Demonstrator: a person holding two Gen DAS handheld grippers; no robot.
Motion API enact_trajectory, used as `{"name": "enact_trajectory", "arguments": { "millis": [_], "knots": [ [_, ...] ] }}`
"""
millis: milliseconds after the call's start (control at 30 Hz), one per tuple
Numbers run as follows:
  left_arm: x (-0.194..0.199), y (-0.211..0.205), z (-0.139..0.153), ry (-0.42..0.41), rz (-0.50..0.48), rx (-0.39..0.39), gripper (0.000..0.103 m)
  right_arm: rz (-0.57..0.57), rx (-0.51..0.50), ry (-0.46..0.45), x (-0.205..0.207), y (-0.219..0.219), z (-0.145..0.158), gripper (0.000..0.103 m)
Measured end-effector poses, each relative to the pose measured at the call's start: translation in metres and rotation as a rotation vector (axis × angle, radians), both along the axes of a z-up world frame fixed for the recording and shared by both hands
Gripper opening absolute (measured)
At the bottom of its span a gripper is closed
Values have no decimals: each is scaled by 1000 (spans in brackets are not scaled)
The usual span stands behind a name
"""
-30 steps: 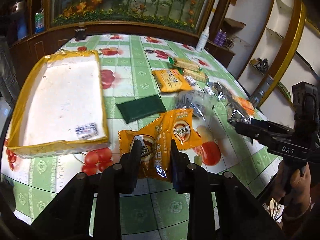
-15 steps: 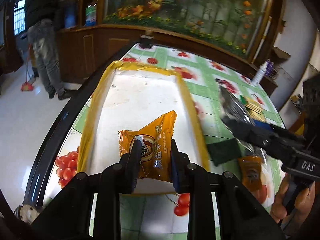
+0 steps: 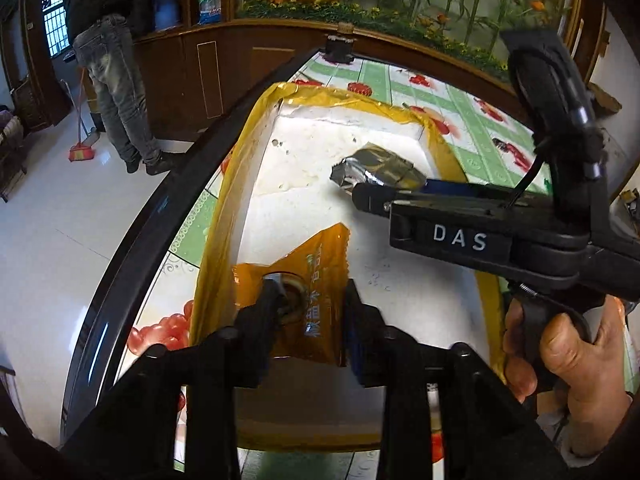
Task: Organize snacks
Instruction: 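Carry both held snacks over the yellow-rimmed tray and open both tools, then withdraw both tools from the tray toward the remaining snacks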
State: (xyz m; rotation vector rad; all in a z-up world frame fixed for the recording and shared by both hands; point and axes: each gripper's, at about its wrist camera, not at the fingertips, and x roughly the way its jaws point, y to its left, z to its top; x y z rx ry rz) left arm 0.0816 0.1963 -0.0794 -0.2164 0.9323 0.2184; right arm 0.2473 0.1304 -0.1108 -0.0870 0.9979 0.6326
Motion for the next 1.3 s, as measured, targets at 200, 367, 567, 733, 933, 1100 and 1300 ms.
{"name": "enact_trajectory", "arguments": {
  "millis": [200,367,567,733,933,1100,1300],
  "knots": [
    [-6,-3,4,17,25,27,59,-34,14,-40,-12,-18,20,76],
    [-14,-17,27,-43,11,66,65,-93,119,-91,-41,-77,62,82],
    [-17,-31,34,-61,20,133,81,-240,189,-137,-92,-173,88,86],
    [-22,-60,42,-83,-49,106,80,-385,195,-175,-136,-247,93,86],
    [-26,-121,40,-75,-193,89,80,-493,176,-143,-172,-297,79,86],
    [-27,-159,34,-48,-286,57,80,-531,168,-129,-194,-319,68,86],
    [-25,-182,21,19,-334,-43,80,-508,150,-134,-198,-322,63,86]
  ]
}}
